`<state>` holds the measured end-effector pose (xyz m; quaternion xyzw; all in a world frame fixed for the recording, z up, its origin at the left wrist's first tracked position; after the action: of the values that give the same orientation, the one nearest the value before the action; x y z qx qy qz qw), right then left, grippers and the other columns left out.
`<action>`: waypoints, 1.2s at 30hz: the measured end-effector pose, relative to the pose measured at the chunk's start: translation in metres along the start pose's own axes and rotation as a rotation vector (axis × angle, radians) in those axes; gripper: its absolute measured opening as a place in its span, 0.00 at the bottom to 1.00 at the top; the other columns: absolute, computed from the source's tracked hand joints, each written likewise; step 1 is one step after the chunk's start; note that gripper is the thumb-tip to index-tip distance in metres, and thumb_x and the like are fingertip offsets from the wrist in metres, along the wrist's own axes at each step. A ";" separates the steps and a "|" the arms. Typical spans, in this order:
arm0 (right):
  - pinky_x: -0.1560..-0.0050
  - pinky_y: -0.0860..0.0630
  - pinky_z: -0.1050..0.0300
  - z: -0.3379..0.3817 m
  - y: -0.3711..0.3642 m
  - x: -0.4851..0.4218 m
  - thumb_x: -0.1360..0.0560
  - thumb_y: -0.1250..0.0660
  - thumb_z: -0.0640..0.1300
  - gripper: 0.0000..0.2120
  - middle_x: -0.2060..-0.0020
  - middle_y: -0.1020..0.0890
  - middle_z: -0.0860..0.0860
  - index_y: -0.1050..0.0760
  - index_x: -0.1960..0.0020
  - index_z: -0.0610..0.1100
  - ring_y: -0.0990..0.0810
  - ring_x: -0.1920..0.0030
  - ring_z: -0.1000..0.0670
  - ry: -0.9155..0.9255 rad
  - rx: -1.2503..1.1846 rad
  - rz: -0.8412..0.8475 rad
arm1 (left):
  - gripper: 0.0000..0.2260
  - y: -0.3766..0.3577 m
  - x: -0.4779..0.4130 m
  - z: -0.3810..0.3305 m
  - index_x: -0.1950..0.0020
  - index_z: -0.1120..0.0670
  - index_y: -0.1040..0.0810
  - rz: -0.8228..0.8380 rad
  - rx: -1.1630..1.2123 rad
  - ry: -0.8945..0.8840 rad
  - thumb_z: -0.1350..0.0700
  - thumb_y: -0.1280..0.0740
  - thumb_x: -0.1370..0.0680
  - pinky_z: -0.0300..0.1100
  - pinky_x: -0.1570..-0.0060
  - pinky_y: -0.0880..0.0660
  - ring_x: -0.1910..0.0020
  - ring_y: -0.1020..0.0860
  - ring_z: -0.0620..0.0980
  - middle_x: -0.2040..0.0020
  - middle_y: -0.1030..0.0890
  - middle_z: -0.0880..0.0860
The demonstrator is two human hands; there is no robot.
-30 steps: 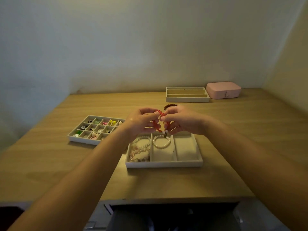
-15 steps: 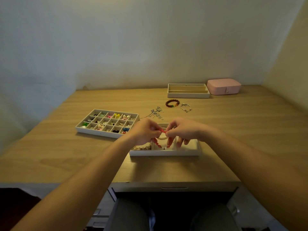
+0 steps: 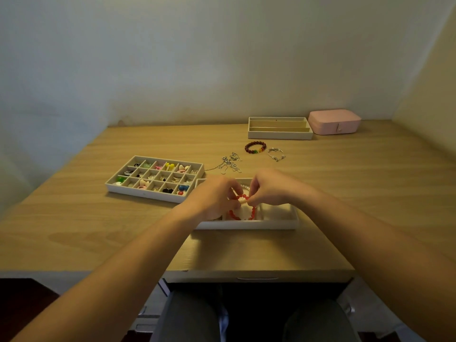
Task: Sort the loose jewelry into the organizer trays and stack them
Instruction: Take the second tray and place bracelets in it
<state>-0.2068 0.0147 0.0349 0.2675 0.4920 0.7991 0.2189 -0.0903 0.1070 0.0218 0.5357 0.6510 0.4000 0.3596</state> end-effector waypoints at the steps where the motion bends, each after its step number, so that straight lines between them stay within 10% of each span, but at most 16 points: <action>1: 0.51 0.16 0.49 -0.001 0.000 0.000 0.27 0.24 0.48 0.06 0.58 0.15 0.52 0.14 0.52 0.48 0.17 0.55 0.51 0.004 0.017 0.010 | 0.12 0.000 0.000 0.000 0.40 0.49 0.18 0.021 -0.022 -0.020 0.55 0.27 0.23 0.34 0.58 0.25 0.54 0.20 0.42 0.48 0.16 0.46; 16: 0.60 0.22 0.56 -0.002 -0.007 -0.005 0.26 0.26 0.50 0.02 0.60 0.18 0.56 0.16 0.55 0.52 0.20 0.57 0.54 0.031 0.051 -0.089 | 0.07 -0.003 -0.001 -0.002 0.45 0.44 0.19 -0.101 -0.318 -0.053 0.47 0.29 0.23 0.47 0.49 0.21 0.49 0.25 0.48 0.48 0.22 0.46; 22: 0.62 0.24 0.58 -0.005 -0.007 -0.005 0.29 0.22 0.51 0.06 0.61 0.17 0.54 0.17 0.57 0.50 0.20 0.58 0.55 0.051 -0.027 0.019 | 0.14 -0.005 -0.002 0.003 0.53 0.44 0.19 0.036 -0.081 0.026 0.36 0.26 0.30 0.39 0.63 0.29 0.57 0.24 0.41 0.55 0.21 0.42; 36: 0.63 0.25 0.60 -0.007 -0.009 -0.002 0.29 0.21 0.49 0.06 0.61 0.18 0.55 0.14 0.54 0.49 0.22 0.60 0.55 0.108 -0.093 0.104 | 0.13 -0.001 0.001 -0.001 0.49 0.44 0.16 0.188 -0.013 -0.069 0.39 0.26 0.28 0.40 0.59 0.26 0.54 0.23 0.44 0.53 0.20 0.43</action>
<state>-0.2093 0.0122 0.0238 0.2390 0.4508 0.8446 0.1624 -0.0917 0.1082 0.0209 0.6056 0.5824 0.4175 0.3461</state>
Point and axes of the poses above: each hand's wrist, its own x-axis away from the middle knuckle, its own y-axis out of the back of the hand, z = x × y, the point moved 4 cm from there along -x, towards the middle knuckle
